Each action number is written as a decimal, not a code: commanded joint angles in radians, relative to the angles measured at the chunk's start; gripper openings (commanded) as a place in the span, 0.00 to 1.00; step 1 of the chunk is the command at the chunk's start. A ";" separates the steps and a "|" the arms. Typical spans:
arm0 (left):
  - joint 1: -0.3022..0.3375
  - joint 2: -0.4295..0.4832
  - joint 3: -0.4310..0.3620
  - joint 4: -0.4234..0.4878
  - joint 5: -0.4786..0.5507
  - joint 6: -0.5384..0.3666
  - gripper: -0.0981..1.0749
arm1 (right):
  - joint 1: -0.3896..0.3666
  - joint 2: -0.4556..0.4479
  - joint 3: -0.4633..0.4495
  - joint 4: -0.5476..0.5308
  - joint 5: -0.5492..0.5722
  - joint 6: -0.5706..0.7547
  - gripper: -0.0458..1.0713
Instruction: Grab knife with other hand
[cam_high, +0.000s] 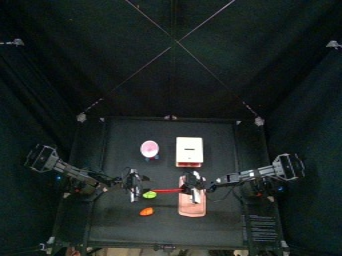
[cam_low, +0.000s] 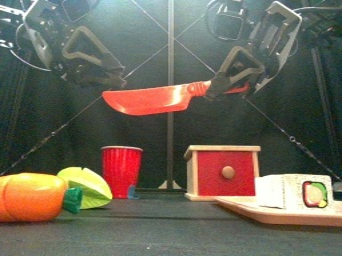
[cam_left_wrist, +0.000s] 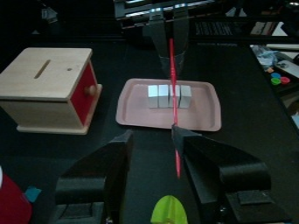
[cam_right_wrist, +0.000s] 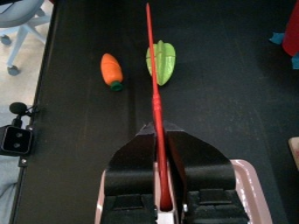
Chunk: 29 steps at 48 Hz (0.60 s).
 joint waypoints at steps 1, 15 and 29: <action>0.002 -0.005 -0.011 0.009 -0.008 0.003 0.76 | -0.002 -0.032 -0.005 0.011 0.003 -0.002 0.39; 0.006 0.003 -0.012 0.041 -0.008 0.002 0.76 | 0.005 -0.115 0.057 0.051 0.003 0.000 0.39; 0.006 0.040 -0.040 0.048 -0.009 0.000 0.76 | 0.006 -0.239 0.153 0.094 0.003 0.000 0.39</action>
